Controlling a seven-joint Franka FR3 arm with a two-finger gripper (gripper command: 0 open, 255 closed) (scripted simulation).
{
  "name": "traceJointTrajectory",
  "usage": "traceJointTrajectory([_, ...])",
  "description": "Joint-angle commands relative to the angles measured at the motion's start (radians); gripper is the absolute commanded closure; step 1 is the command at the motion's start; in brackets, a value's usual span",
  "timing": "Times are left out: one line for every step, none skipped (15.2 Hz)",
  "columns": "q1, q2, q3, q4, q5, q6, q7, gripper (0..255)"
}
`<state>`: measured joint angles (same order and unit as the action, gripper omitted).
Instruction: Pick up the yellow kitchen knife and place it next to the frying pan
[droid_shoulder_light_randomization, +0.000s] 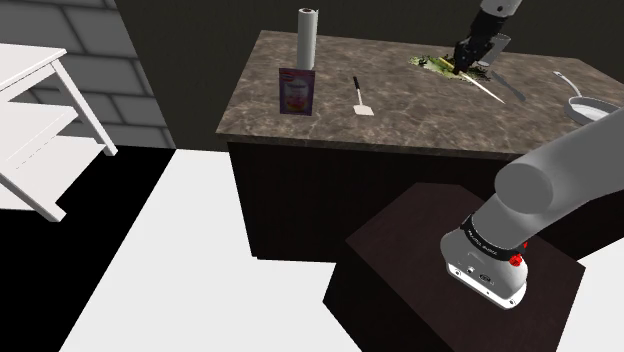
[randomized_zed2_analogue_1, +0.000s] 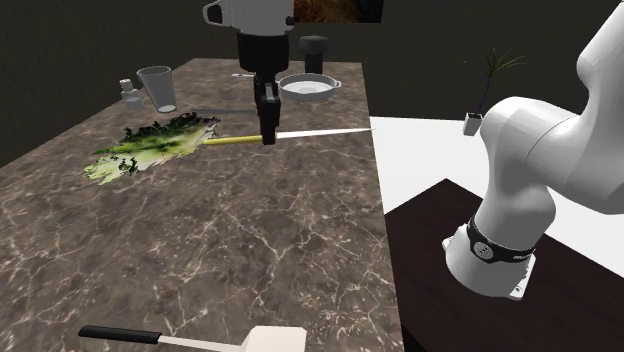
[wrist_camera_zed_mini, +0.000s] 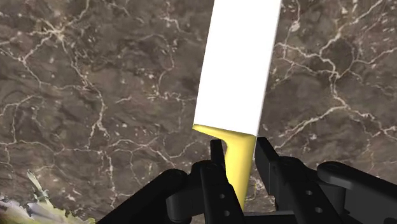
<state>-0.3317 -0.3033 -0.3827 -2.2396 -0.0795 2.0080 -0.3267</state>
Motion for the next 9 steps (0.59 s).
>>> traceJointTrajectory([-0.019,0.003,-0.035,0.003,-0.006,0.001,-0.052,255])
traceJointTrajectory([-0.029,0.004,-0.052,0.007,-0.009,-0.001,-0.077,255])
traceJointTrajectory([-0.038,0.006,-0.069,0.011,-0.012,-0.003,-0.102,255])
traceJointTrajectory([-0.047,0.009,-0.086,0.017,-0.014,-0.004,-0.128,255])
traceJointTrajectory([-0.056,0.014,-0.104,0.024,-0.016,-0.006,-0.154,255])
traceJointTrajectory([-0.064,0.019,-0.122,0.031,-0.016,-0.008,-0.180,255])
traceJointTrajectory([-0.073,0.026,-0.140,0.040,-0.016,-0.010,-0.207,255])
traceJointTrajectory([-0.081,0.034,-0.158,0.051,-0.015,-0.012,-0.234,255])
traceJointTrajectory([-0.088,0.044,-0.176,0.062,-0.013,-0.014,-0.262,255])
